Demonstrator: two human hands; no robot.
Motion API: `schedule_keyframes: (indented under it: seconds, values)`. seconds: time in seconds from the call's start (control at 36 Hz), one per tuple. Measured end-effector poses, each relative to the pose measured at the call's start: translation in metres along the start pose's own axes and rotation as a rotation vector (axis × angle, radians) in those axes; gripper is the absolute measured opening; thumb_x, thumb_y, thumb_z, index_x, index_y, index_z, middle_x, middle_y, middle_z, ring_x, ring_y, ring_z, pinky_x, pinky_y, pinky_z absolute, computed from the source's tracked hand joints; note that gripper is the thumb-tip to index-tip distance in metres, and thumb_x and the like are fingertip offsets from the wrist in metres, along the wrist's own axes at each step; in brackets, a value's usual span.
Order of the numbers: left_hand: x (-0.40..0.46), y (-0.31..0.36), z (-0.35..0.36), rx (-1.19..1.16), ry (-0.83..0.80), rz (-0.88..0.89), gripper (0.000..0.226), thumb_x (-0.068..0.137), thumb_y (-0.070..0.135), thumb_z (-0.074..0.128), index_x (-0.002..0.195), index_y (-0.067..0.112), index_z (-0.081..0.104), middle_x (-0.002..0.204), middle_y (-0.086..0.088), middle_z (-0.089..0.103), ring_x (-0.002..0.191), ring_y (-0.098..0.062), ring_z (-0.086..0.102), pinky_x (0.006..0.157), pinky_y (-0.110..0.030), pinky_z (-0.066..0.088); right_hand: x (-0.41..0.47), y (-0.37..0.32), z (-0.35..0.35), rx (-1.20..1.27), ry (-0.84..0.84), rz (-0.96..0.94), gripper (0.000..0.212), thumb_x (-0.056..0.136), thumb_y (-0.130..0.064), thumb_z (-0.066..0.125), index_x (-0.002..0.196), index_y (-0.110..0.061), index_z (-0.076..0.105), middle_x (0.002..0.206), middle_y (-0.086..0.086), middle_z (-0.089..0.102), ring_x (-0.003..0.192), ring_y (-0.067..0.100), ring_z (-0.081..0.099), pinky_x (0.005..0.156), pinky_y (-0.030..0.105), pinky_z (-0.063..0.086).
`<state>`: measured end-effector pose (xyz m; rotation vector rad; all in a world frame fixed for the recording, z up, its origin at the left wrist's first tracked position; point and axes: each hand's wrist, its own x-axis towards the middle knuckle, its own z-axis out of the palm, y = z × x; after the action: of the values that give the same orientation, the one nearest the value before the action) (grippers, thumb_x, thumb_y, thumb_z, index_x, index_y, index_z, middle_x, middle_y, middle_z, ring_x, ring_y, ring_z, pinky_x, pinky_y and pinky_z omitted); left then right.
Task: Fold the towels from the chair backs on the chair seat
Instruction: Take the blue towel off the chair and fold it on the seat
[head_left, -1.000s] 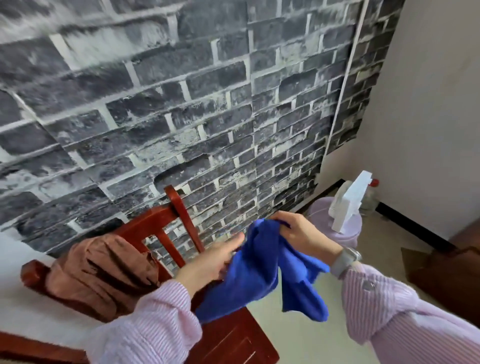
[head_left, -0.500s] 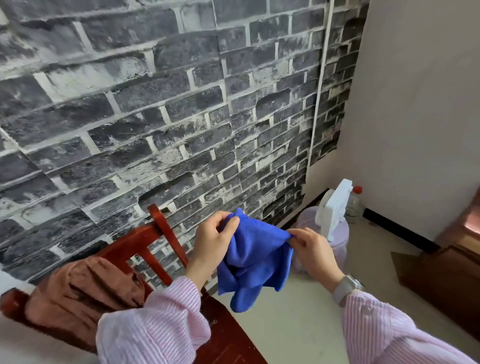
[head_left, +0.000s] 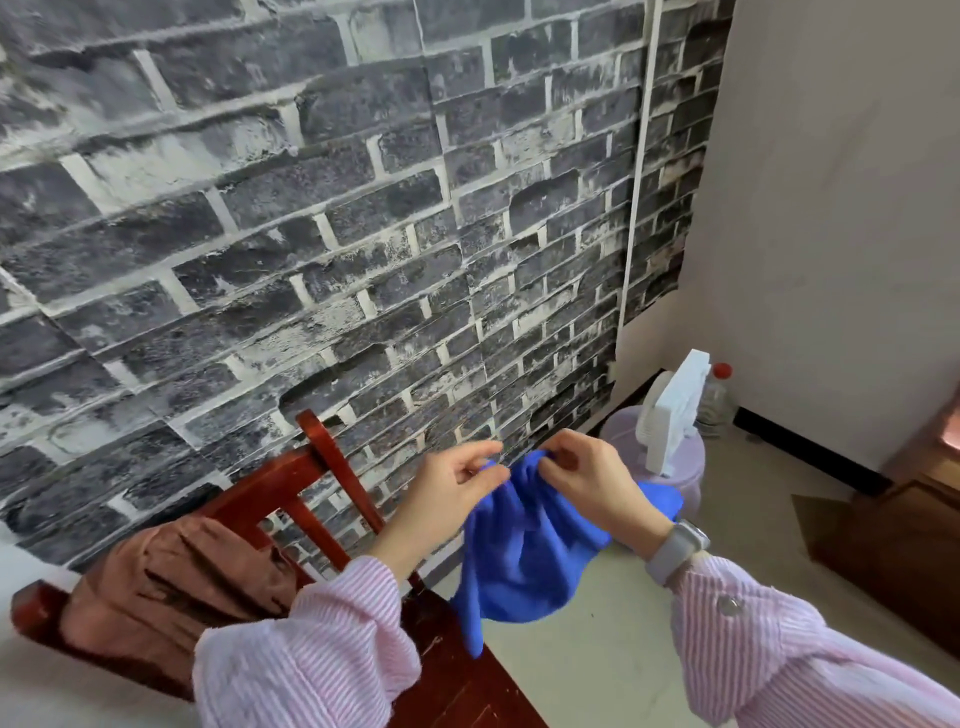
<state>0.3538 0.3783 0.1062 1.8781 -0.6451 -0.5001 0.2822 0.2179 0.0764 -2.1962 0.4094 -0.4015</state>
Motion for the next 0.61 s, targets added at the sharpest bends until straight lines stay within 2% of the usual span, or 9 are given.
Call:
schedule_keyframes:
  seconds: [0.06,0.11,0.17,0.22,0.31,0.36,0.44,0.53,0.61]
  values:
    - [-0.002,-0.002,0.013,0.007,-0.034,-0.003,0.029,0.081,0.008,0.067,0.103,0.025,0.061,0.086,0.009,0.066,0.078,0.002,0.062,0.076,-0.015,0.048,0.001,-0.006,-0.001,0.075,-0.020,-0.009,0.011,0.078,-0.011,0.060,0.072,-0.020,0.056,0.058,-0.009,0.051,0.055,0.007,0.044,0.060,0.028,0.039]
    - [-0.001,-0.006,0.021,0.072,0.017,0.024,0.023,0.081,0.007,0.065,0.100,0.021,0.067,0.089,0.004,0.070,0.082,-0.005,0.064,0.080,-0.020,0.050,0.000,-0.009,-0.006,0.211,-0.050,-0.005,0.016,0.079,-0.006,0.059,0.072,-0.020,0.058,0.058,-0.007,0.056,0.051,0.003,0.047,0.057,0.023,0.041]
    - [0.001,-0.007,0.023,0.118,0.075,0.044,0.018,0.084,0.006,0.060,0.099,0.013,0.069,0.088,0.000,0.071,0.082,-0.008,0.064,0.078,-0.019,0.049,-0.004,-0.006,-0.012,0.420,-0.058,0.026,0.022,0.083,0.001,0.057,0.081,-0.021,0.060,0.063,-0.001,0.062,0.053,0.001,0.053,0.059,0.019,0.048]
    - [0.003,-0.009,0.022,0.089,0.095,0.042,0.019,0.086,0.007,0.057,0.098,0.014,0.070,0.089,0.001,0.071,0.083,-0.008,0.065,0.078,-0.020,0.050,-0.007,0.008,-0.014,0.577,-0.006,0.093,0.028,0.085,0.004,0.054,0.092,-0.023,0.058,0.071,0.005,0.066,0.061,0.007,0.059,0.065,0.021,0.052]
    - [0.004,-0.009,0.019,0.013,0.097,0.034,0.023,0.088,0.008,0.055,0.091,0.027,0.068,0.089,0.007,0.071,0.087,-0.008,0.065,0.081,-0.021,0.051,-0.016,0.044,-0.008,0.521,0.040,0.247,0.023,0.085,0.001,0.056,0.105,-0.010,0.059,0.077,0.000,0.065,0.063,-0.002,0.058,0.065,0.016,0.049]
    - [0.004,-0.009,0.015,-0.019,0.097,0.043,0.027,0.089,0.007,0.055,0.091,0.031,0.068,0.088,0.009,0.071,0.088,-0.006,0.065,0.081,-0.019,0.050,-0.025,0.066,0.002,0.449,-0.072,0.365,0.029,0.086,-0.003,0.059,0.114,-0.001,0.056,0.083,-0.003,0.061,0.062,-0.006,0.055,0.060,0.008,0.043]
    - [0.002,-0.006,0.007,-0.061,0.059,0.043,0.026,0.090,0.004,0.052,0.098,0.023,0.068,0.094,0.007,0.070,0.092,-0.005,0.064,0.082,-0.016,0.047,-0.037,0.079,0.020,0.444,-0.286,0.487,0.042,0.087,-0.007,0.059,0.127,-0.009,0.047,0.111,0.004,0.057,0.080,0.001,0.054,0.058,0.005,0.041]
    - [-0.004,-0.001,-0.005,-0.064,0.015,0.081,0.025,0.087,0.009,0.053,0.093,0.028,0.067,0.097,0.008,0.068,0.097,-0.008,0.063,0.088,-0.020,0.047,-0.037,0.076,0.037,0.468,-0.373,0.522,0.048,0.090,-0.008,0.054,0.134,-0.014,0.039,0.130,0.006,0.050,0.093,0.011,0.052,0.063,0.015,0.040]
    - [-0.012,0.007,-0.020,-0.078,0.005,0.101,0.021,0.081,0.016,0.050,0.092,0.022,0.067,0.090,0.005,0.065,0.091,-0.006,0.060,0.087,-0.022,0.047,-0.031,0.061,0.050,0.547,-0.410,0.526,0.047,0.091,-0.012,0.052,0.136,-0.016,0.038,0.131,0.006,0.050,0.101,0.014,0.050,0.069,0.021,0.042]
